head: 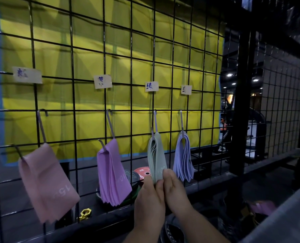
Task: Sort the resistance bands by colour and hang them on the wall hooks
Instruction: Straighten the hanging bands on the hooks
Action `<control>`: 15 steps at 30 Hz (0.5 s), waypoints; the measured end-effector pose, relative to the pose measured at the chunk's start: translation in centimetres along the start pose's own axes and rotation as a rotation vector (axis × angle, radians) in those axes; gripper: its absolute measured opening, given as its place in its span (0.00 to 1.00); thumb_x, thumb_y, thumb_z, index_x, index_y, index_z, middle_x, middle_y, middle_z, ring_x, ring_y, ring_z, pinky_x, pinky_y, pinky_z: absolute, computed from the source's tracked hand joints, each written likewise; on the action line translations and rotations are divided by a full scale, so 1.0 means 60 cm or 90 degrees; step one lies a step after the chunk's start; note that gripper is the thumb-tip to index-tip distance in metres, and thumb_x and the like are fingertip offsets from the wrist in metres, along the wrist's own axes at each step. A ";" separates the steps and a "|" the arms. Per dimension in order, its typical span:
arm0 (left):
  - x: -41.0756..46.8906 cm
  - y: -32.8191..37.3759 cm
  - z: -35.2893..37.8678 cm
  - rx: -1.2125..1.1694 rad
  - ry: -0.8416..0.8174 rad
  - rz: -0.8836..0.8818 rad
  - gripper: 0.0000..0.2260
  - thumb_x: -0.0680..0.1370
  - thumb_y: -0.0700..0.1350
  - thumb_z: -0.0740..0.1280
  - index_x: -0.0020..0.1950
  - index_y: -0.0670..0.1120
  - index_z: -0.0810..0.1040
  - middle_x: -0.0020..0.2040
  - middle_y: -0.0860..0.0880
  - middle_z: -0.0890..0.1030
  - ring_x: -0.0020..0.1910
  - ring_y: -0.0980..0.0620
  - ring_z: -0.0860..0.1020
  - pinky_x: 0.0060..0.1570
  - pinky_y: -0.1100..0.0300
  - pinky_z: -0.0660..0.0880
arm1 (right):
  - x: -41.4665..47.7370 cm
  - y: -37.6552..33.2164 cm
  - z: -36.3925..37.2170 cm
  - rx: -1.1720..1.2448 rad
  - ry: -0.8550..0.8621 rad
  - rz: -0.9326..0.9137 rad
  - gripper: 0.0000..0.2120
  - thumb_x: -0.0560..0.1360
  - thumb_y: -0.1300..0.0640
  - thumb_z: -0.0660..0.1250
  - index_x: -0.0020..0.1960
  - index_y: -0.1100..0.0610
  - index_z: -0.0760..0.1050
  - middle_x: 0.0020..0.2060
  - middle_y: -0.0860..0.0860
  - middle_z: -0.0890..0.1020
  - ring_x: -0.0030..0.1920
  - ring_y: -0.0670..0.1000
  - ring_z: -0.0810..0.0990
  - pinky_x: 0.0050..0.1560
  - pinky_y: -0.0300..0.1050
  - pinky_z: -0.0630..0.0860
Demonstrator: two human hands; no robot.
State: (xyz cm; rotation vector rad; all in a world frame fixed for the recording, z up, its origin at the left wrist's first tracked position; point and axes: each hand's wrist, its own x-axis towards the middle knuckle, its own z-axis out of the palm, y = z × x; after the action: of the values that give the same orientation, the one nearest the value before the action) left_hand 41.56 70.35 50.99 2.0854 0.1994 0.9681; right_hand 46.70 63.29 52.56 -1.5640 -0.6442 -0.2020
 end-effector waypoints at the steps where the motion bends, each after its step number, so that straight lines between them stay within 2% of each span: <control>1: -0.001 -0.002 -0.002 0.003 0.003 0.002 0.09 0.80 0.55 0.55 0.45 0.52 0.62 0.39 0.51 0.75 0.40 0.49 0.76 0.39 0.53 0.71 | -0.002 0.005 -0.002 -0.017 0.002 0.010 0.15 0.83 0.55 0.53 0.45 0.64 0.71 0.36 0.52 0.76 0.37 0.43 0.76 0.40 0.35 0.73; 4: -0.007 -0.002 -0.014 -0.028 0.058 0.002 0.06 0.79 0.52 0.60 0.48 0.54 0.62 0.42 0.52 0.76 0.41 0.51 0.76 0.40 0.53 0.73 | -0.015 0.022 -0.009 -0.101 0.053 0.036 0.15 0.81 0.50 0.56 0.40 0.56 0.71 0.29 0.49 0.74 0.32 0.46 0.74 0.39 0.45 0.72; 7: -0.017 0.008 -0.022 -0.058 0.106 0.009 0.14 0.78 0.50 0.62 0.55 0.57 0.57 0.45 0.53 0.78 0.42 0.53 0.76 0.39 0.57 0.70 | -0.031 0.024 -0.018 -0.174 0.138 0.076 0.23 0.80 0.44 0.55 0.34 0.55 0.73 0.26 0.50 0.77 0.31 0.47 0.76 0.37 0.45 0.71; 9: -0.022 0.020 -0.024 -0.076 0.115 0.048 0.13 0.78 0.49 0.62 0.52 0.57 0.57 0.40 0.53 0.78 0.38 0.55 0.77 0.36 0.56 0.69 | -0.037 0.020 -0.029 -0.243 0.154 0.098 0.27 0.79 0.41 0.54 0.34 0.59 0.77 0.29 0.52 0.80 0.34 0.48 0.78 0.37 0.43 0.71; 12: -0.019 0.050 -0.026 -0.078 0.106 0.134 0.09 0.79 0.48 0.61 0.46 0.55 0.60 0.31 0.53 0.72 0.30 0.57 0.72 0.30 0.60 0.67 | -0.038 0.010 -0.047 -0.259 0.204 0.068 0.27 0.79 0.42 0.56 0.34 0.60 0.77 0.29 0.54 0.80 0.34 0.50 0.78 0.36 0.43 0.71; 15: -0.003 0.089 -0.021 -0.079 0.082 0.220 0.07 0.79 0.47 0.61 0.44 0.56 0.65 0.36 0.55 0.72 0.34 0.59 0.72 0.32 0.67 0.66 | -0.025 -0.012 -0.064 -0.200 0.276 0.030 0.24 0.80 0.45 0.56 0.32 0.58 0.74 0.27 0.54 0.77 0.32 0.51 0.75 0.35 0.44 0.70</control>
State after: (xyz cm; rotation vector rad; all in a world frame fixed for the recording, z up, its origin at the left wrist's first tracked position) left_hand 39.60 67.50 55.28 1.9802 -0.1594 1.2881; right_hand 46.04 59.17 52.86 -1.7584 -0.2410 -0.6115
